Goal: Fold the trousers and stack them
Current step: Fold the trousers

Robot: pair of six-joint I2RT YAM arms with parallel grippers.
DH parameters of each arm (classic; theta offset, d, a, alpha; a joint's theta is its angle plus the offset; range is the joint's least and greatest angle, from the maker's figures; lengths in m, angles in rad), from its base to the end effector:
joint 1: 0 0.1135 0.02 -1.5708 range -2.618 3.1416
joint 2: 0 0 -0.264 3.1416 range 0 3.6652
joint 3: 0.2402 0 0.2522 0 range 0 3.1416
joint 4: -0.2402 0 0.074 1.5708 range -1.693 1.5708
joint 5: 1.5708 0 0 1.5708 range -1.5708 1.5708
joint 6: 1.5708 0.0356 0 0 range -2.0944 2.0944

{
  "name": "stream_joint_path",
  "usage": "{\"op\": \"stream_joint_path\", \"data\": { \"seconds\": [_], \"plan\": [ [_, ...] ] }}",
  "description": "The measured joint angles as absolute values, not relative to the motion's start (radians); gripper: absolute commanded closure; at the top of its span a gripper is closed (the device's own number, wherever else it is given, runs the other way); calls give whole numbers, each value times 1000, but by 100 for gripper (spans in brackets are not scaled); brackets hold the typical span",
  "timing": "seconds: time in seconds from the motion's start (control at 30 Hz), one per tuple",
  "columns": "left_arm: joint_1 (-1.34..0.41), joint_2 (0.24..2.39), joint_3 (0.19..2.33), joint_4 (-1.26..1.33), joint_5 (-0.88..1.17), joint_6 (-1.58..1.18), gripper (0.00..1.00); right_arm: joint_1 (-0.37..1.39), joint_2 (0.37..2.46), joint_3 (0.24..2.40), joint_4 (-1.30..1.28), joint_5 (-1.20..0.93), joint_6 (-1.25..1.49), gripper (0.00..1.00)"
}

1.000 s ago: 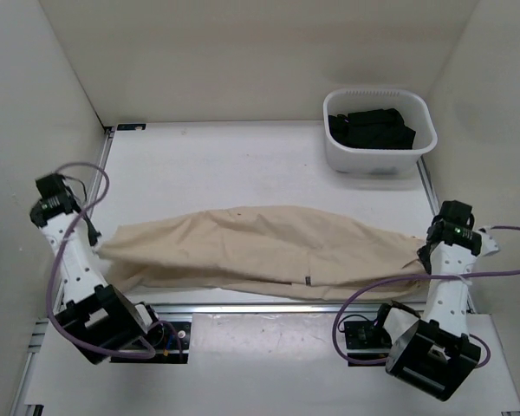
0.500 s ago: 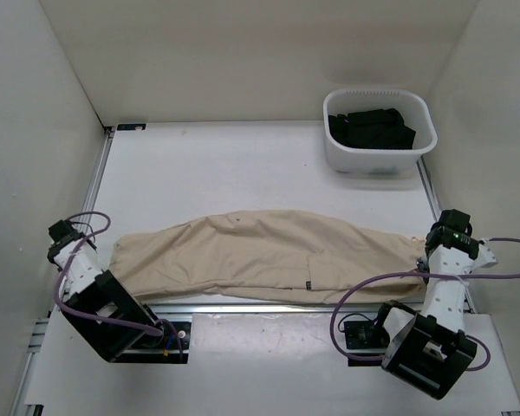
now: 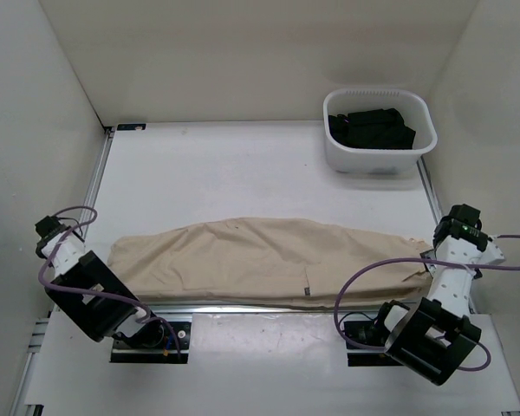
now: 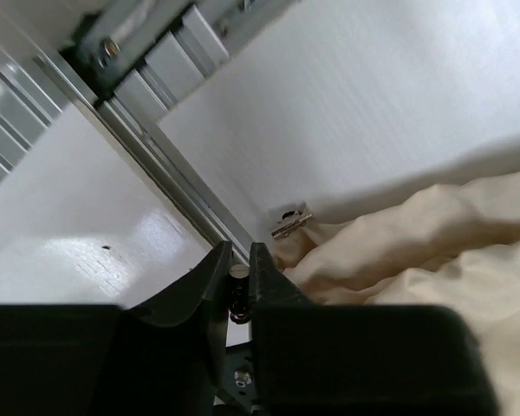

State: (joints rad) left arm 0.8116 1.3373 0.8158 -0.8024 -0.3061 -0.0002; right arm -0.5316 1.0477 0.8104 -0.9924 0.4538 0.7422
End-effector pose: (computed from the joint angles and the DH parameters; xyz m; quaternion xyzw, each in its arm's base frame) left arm 0.1489 0.1725 0.1957 -0.4045 0.8937 0.1870 0.0521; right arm 0.1436 -0.1026 0.2430 0.6018 0.7493 -0.2031 0.1878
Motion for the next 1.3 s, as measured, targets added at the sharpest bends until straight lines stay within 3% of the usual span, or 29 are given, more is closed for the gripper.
{"op": "stream_joint_path", "data": {
  "seconds": [0.07,0.13,0.2,0.27,0.3,0.37,0.47,0.5,0.6,0.77,0.93,1.2,1.3],
  "plan": [
    [818,1337,775,-797,-307,0,43,-535,1040,785,-995,471,741,13],
    [830,1337,747,-801,-306,1,28,-537,1040,774,-1008,491,747,12],
    [842,1338,747,-808,-306,3,23,-537,1039,780,-1015,509,749,10],
    [850,1339,785,-827,-298,1,23,-537,1046,818,-1023,506,730,16],
    [853,1343,833,-855,-279,1,23,-534,1052,847,-1018,486,718,23],
    [846,1349,974,-896,-228,0,27,-490,1070,912,-1001,448,688,25],
    [745,1333,1161,-893,-167,-3,29,-289,1115,1002,-942,420,661,33],
    [683,1316,1176,-880,-157,-1,30,-203,1139,1024,-931,416,661,41],
    [480,1286,1103,-868,-144,1,29,-30,1216,1019,-896,387,696,47],
    [301,1365,773,-875,-171,1,33,8,1263,749,-833,263,816,57],
    [228,1439,710,-890,-256,8,33,-8,1370,682,-821,201,886,58],
    [209,1681,928,-933,-315,34,36,-81,1705,1007,-820,148,844,54],
    [205,1738,1014,-888,-331,35,36,-93,1803,1149,-783,167,831,41]
  ]
}}
